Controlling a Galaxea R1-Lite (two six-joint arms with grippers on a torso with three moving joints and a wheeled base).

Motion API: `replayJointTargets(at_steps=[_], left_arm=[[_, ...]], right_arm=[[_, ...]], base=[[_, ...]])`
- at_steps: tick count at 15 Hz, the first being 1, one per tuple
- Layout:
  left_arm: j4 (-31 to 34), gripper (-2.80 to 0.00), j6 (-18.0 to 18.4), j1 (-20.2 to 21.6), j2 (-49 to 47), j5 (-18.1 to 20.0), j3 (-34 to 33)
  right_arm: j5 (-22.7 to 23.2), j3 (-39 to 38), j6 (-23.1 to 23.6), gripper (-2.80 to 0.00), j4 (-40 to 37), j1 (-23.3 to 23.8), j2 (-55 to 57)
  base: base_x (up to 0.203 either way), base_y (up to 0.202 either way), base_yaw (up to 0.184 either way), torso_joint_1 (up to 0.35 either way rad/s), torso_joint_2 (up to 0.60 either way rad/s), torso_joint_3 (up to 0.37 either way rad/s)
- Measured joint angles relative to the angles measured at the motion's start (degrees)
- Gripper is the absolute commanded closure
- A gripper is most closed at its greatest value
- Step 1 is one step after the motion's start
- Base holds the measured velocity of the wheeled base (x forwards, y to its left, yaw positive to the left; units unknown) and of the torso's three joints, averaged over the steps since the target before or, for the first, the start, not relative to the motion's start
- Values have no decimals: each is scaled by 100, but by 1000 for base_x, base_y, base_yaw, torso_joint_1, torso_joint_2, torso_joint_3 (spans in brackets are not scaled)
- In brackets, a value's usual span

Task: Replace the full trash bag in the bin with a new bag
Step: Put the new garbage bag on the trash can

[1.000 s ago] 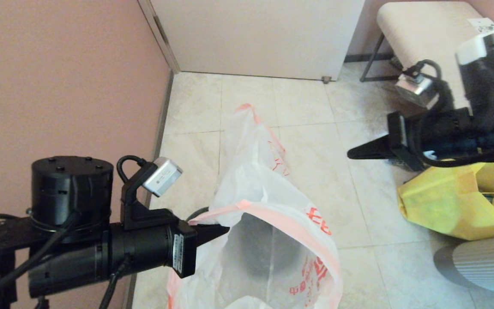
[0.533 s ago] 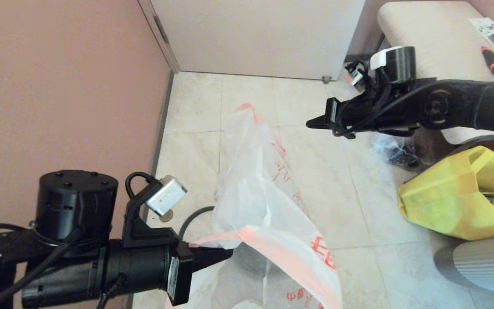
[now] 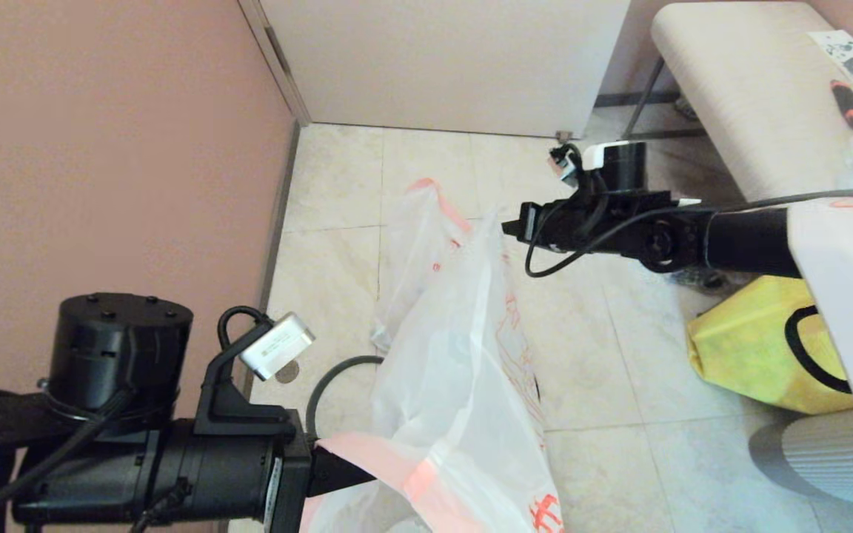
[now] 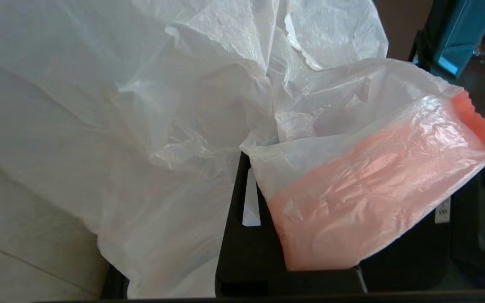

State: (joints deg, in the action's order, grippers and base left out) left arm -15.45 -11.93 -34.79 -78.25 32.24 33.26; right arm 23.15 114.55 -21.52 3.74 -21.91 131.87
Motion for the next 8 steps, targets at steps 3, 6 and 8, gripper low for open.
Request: replayJointTargets(at_steps=[3, 6, 8], left_arm=[[-18, 0, -165, 239, -103, -7, 206], [-38, 0, -583, 323, -112, -220, 455], [-43, 0, -607, 329, -113, -276, 535]], right_arm=[[41, -174, -216, 0, -413, -319, -53], [176, -810, -345, 0, -1218, -542, -466], [343, -1494, -317, 0, -1434, -682, -773]], base=[[0, 0, 0, 0, 0, 0], [0, 0, 0, 0, 0, 0], [0, 0, 0, 0, 0, 0]])
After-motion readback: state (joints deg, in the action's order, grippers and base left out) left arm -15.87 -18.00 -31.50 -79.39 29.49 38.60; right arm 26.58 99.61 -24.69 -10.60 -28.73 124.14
